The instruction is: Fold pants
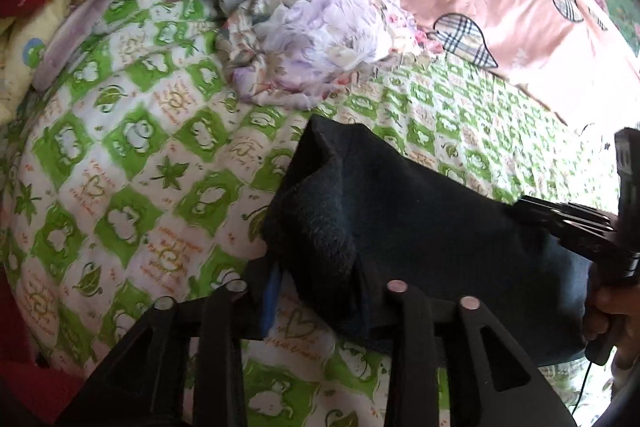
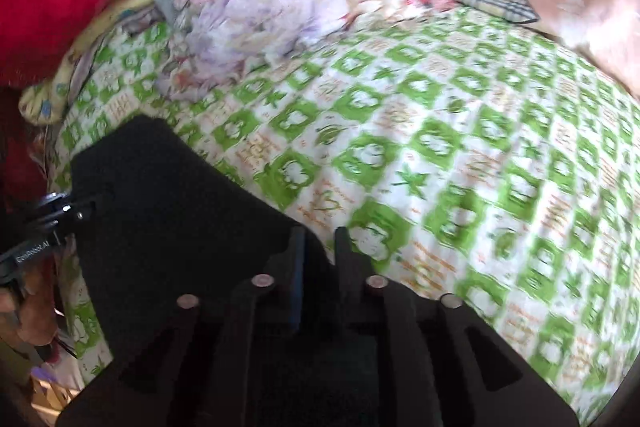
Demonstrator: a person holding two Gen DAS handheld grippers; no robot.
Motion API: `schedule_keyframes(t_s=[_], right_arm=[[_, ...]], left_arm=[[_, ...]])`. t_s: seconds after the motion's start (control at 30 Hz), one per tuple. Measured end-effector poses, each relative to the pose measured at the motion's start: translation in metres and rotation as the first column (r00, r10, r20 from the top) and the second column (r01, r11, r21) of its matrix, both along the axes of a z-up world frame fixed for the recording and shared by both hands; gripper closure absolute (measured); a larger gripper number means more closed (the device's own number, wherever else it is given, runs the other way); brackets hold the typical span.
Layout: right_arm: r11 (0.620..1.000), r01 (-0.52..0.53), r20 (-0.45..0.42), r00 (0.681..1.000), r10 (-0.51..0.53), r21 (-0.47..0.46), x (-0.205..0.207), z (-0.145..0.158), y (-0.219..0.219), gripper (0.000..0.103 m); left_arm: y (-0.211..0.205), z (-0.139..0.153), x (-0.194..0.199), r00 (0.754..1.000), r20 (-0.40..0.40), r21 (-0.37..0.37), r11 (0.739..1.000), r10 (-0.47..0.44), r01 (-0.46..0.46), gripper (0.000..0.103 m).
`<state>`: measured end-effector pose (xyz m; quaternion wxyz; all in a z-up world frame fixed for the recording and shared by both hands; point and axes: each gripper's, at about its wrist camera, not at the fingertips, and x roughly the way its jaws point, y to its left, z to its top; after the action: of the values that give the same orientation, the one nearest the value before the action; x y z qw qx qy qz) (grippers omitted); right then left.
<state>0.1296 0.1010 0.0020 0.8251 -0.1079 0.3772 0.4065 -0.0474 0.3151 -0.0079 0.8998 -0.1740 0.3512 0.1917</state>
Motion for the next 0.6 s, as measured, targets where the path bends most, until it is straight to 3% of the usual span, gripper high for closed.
schedule_keyframes(t_s=[0.07,0.2,0.3,0.47,0.6], right_arm=[[0.999,0.027,-0.010,1.000,-0.026,0.042,-0.002,0.011,-0.020,0.070],[0.994,0.066,-0.039,0.997,-0.063,0.089,-0.008,0.024,-0.053,0.070],[0.990,0.094,-0.034,0.995,-0.090,0.108,-0.019,0.031,-0.088,0.070],[0.978,0.177,-0.034,0.984,-0.174,0.114,-0.040,0.031,-0.150,0.070],[0.952,0.283,-0.046,0.959,-0.280,0.112,-0.058,0.025,-0.207,0.070]], left_arm=[[0.001,0.008,-0.009,1.000,0.011,0.002,1.000,0.024,-0.024,0.055],[-0.004,0.030,-0.027,0.997,0.075,-0.024,0.999,0.022,-0.021,0.050],[-0.024,0.047,-0.030,0.995,0.102,0.009,1.000,-0.020,0.019,0.049],[-0.072,0.061,-0.016,0.978,0.111,0.029,0.984,-0.179,0.177,0.043],[-0.126,0.060,0.005,0.931,0.088,0.040,0.935,-0.355,0.353,0.042]])
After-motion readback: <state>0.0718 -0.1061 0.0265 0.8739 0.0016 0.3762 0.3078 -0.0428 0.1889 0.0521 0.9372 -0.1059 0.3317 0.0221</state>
